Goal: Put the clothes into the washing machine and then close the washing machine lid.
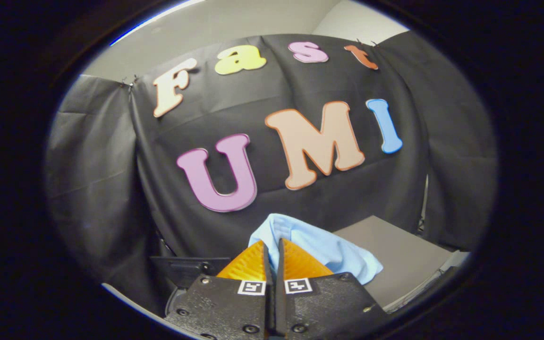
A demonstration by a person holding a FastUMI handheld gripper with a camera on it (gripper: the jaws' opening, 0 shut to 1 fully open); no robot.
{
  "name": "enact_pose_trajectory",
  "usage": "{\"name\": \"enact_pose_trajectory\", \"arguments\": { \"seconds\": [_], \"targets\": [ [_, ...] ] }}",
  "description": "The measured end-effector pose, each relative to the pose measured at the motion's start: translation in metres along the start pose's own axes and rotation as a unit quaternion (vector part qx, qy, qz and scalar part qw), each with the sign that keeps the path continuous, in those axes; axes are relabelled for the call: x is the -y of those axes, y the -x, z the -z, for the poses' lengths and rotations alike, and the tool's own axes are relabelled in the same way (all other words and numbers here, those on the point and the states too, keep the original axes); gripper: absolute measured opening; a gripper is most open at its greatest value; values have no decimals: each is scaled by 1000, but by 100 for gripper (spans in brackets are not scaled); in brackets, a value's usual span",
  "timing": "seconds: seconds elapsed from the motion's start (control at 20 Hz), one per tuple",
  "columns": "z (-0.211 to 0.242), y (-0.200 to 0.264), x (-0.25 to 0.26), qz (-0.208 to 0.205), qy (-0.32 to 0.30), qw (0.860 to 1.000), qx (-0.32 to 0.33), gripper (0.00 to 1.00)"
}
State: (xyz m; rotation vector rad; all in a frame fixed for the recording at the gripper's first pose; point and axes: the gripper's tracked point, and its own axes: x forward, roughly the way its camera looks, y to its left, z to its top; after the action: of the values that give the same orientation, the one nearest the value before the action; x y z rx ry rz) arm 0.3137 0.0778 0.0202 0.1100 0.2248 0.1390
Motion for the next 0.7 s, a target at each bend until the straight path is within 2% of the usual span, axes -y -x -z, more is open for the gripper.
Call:
{"name": "enact_pose_trajectory", "arguments": {
  "seconds": [0.3,0.45,0.7],
  "targets": [
    [7,-10,-74,-49,-44,997,40,1],
    [23,-12,-109,-59,-19,997,45,1],
    [66,-13,-183,-106,-6,993,54,1]
  ]
}}
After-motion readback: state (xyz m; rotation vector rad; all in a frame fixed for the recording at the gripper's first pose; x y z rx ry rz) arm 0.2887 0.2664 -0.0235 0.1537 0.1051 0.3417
